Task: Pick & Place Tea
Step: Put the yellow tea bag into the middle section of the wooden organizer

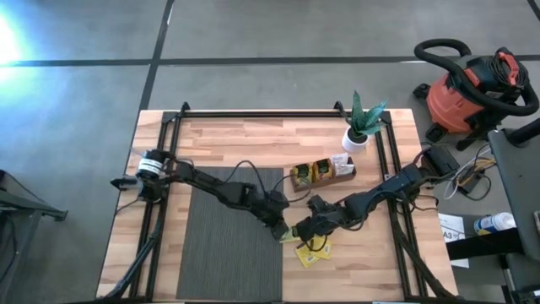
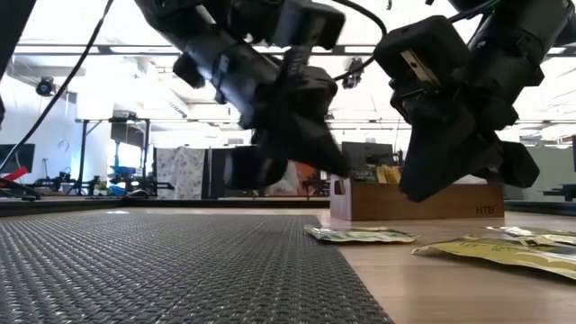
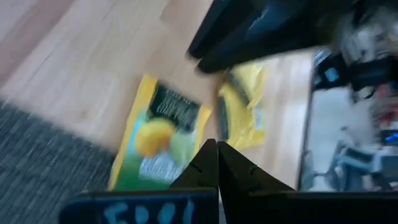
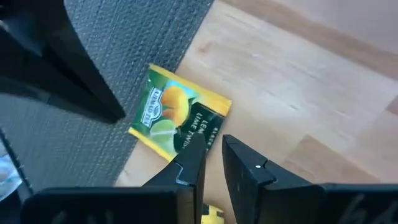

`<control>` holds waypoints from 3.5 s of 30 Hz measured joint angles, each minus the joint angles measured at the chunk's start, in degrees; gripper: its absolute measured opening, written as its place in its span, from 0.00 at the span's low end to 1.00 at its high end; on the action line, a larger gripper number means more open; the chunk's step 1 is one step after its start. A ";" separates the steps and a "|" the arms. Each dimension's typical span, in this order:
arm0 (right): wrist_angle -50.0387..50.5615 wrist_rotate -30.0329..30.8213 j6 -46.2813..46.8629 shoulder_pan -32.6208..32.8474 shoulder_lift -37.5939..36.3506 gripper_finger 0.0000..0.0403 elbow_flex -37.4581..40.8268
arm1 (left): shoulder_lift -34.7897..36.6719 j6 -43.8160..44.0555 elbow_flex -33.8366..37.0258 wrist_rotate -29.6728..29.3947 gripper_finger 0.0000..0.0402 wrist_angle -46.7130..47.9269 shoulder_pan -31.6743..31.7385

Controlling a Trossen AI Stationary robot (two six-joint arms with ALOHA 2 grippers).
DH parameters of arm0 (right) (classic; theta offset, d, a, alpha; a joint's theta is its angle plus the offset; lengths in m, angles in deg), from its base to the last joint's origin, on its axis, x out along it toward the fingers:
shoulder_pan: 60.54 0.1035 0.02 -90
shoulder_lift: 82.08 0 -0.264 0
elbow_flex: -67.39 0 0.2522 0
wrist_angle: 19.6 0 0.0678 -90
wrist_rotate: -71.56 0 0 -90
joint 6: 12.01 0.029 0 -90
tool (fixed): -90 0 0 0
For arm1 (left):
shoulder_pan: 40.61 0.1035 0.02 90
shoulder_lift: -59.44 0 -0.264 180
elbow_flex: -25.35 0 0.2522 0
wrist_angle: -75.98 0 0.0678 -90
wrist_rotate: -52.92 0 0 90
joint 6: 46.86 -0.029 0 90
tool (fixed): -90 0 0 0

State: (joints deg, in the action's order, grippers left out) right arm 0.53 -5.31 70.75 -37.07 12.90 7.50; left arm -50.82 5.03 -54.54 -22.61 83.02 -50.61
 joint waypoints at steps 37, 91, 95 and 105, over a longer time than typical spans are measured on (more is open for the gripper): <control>-8.29 -5.57 1.50 -0.31 7.81 0.40 -1.53 | -6.03 0.23 0.63 -4.80 0.00 -0.93 -3.93; -0.68 -14.39 -5.99 -2.16 2.56 0.25 -1.19 | -4.30 0.38 0.81 -10.81 0.00 -0.30 -4.46; -0.77 -14.24 -4.66 -1.33 4.28 0.35 -1.29 | -4.60 0.40 0.70 -10.98 0.00 0.23 -4.49; -2.94 -13.13 -4.29 -1.15 5.38 0.46 -1.22 | -5.51 0.60 0.66 -11.00 0.00 0.16 -4.48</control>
State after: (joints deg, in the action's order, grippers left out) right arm -2.41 -18.44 66.47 -38.22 18.27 6.28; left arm -56.33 5.63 -53.88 -33.62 83.18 -55.09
